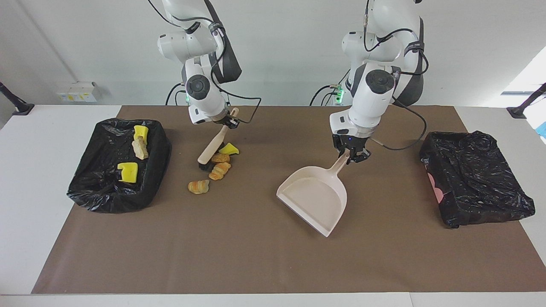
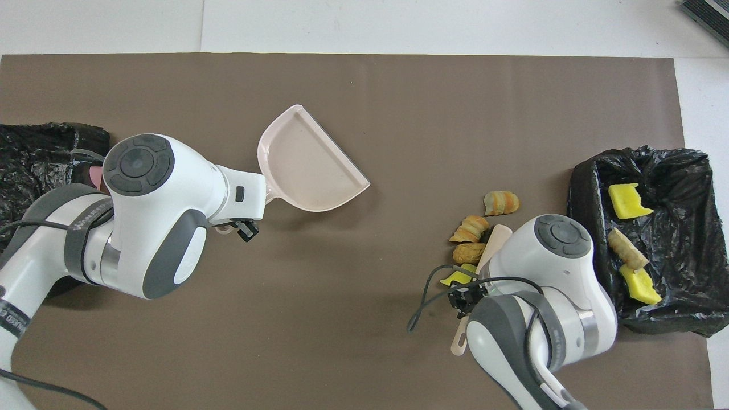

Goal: Sweep and dump trash in bin
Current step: 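Sweep the tan pieces with the right gripper's brush toward the dustpan, then brush the pieces into the dustpan held by the left gripper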

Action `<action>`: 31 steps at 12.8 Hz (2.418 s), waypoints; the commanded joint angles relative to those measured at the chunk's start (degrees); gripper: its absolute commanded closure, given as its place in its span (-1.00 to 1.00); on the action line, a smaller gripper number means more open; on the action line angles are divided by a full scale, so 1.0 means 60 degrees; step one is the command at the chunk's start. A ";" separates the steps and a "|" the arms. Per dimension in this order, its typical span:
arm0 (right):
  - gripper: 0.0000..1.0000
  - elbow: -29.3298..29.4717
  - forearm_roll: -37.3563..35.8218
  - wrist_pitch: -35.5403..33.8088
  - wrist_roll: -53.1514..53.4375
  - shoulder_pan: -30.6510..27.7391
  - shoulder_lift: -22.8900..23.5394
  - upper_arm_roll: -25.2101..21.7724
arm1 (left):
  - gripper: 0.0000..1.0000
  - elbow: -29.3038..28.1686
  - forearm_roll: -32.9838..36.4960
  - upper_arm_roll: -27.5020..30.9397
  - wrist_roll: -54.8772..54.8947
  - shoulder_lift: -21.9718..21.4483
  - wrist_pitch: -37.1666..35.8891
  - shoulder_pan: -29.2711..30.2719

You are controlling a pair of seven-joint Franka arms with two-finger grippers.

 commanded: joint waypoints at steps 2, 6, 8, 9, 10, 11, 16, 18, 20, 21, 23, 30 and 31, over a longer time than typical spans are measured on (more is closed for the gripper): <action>1.00 0.1675 0.0407 -0.0003 0.0179 0.0219 0.1507 0.0119 | 1.00 -0.0384 0.0130 -0.0092 0.2570 -0.0360 -0.0184 0.0274; 1.00 0.2979 0.0176 -0.1097 0.0004 0.0409 0.1934 0.0119 | 1.00 -0.1439 0.0116 -0.0165 0.2620 -0.0990 -0.0081 0.0027; 1.00 0.3070 -0.0365 -0.1496 -0.0113 0.0234 0.1731 0.0090 | 1.00 -0.1821 0.0057 -0.0166 0.2299 -0.1196 0.0021 -0.0252; 1.00 0.3085 -0.0658 -0.1759 -0.0331 0.0132 0.1599 0.0075 | 1.00 -0.1981 0.0028 -0.0151 0.1934 -0.1167 0.0195 -0.0543; 1.00 0.3085 -0.0762 -0.1979 -0.0797 -0.0217 0.1511 0.0046 | 1.00 -0.2157 -0.0001 -0.0166 0.1596 -0.1210 0.0458 -0.0589; 1.00 0.3085 -0.1054 -0.2213 -0.1585 -0.0699 0.1365 0.0046 | 1.00 -0.2217 -0.0103 -0.0166 0.1288 -0.1211 0.0547 -0.0590; 1.00 0.2765 -0.2869 -0.2275 -0.4707 -0.1904 0.1057 0.0046 | 1.00 -0.2320 -0.0440 -0.0166 0.1008 -0.1123 0.0578 -0.0722; 1.00 0.2150 -0.3151 -0.1794 -0.5472 -0.2473 0.0808 0.0046 | 1.00 -0.2320 -0.0456 -0.0166 0.1007 -0.1123 0.0651 -0.0722; 1.00 0.1127 -0.3151 -0.0755 -0.6482 -0.2988 0.0427 0.0046 | 1.00 -0.2305 -0.0456 -0.0151 0.1007 -0.1123 0.0665 -0.0853; 1.00 0.0730 -0.3151 -0.0388 -0.6558 -0.3033 0.0382 0.0060 | 1.00 -0.2305 -0.0456 -0.0151 0.1021 -0.1123 0.0651 -0.0853; 1.00 0.0668 -0.3137 -0.0165 -0.6501 -0.2873 0.0498 0.0090 | 1.00 -0.2320 -0.0441 -0.0166 0.1168 -0.1137 0.0622 -0.0883; 1.00 0.0828 -0.2274 0.0362 -0.5082 -0.0956 0.1289 0.0105 | 1.00 -0.2334 -0.0441 -0.0151 0.1972 -0.1211 0.0475 -0.1176; 1.00 0.1046 -0.2156 0.0363 -0.4746 -0.0678 0.1449 0.0105 | 1.00 -0.2349 -0.0441 -0.0151 0.1988 -0.1211 0.0519 -0.1176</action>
